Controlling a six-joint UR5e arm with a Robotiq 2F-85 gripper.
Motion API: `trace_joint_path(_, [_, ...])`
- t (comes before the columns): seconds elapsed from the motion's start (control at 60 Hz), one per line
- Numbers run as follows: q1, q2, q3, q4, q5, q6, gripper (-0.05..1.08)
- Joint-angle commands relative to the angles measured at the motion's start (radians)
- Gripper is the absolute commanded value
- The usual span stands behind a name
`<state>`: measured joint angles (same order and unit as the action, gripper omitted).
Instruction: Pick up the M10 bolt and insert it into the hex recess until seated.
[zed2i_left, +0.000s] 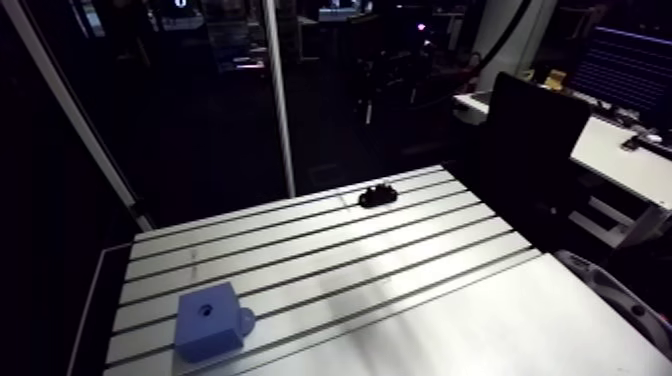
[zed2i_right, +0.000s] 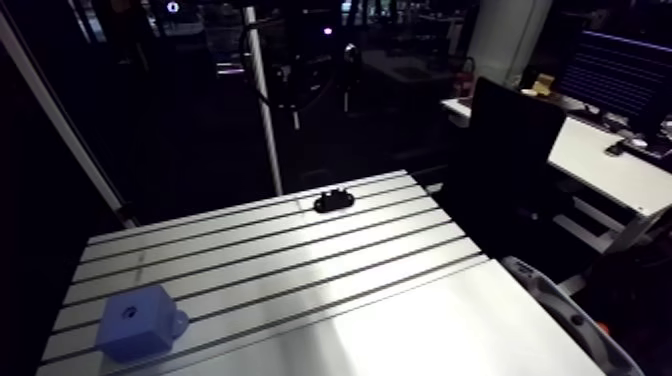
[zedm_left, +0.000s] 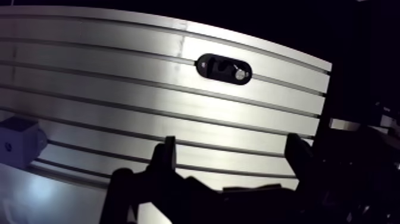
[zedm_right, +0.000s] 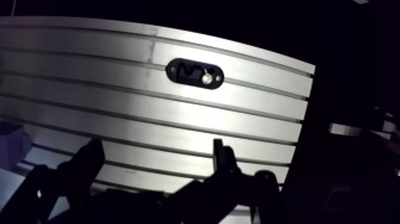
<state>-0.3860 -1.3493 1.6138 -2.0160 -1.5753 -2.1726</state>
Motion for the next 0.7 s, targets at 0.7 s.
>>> trace_joint_path(0.7, [-0.08, 0.217, 0.026, -0.22, 0.07, -0.105, 0.01])
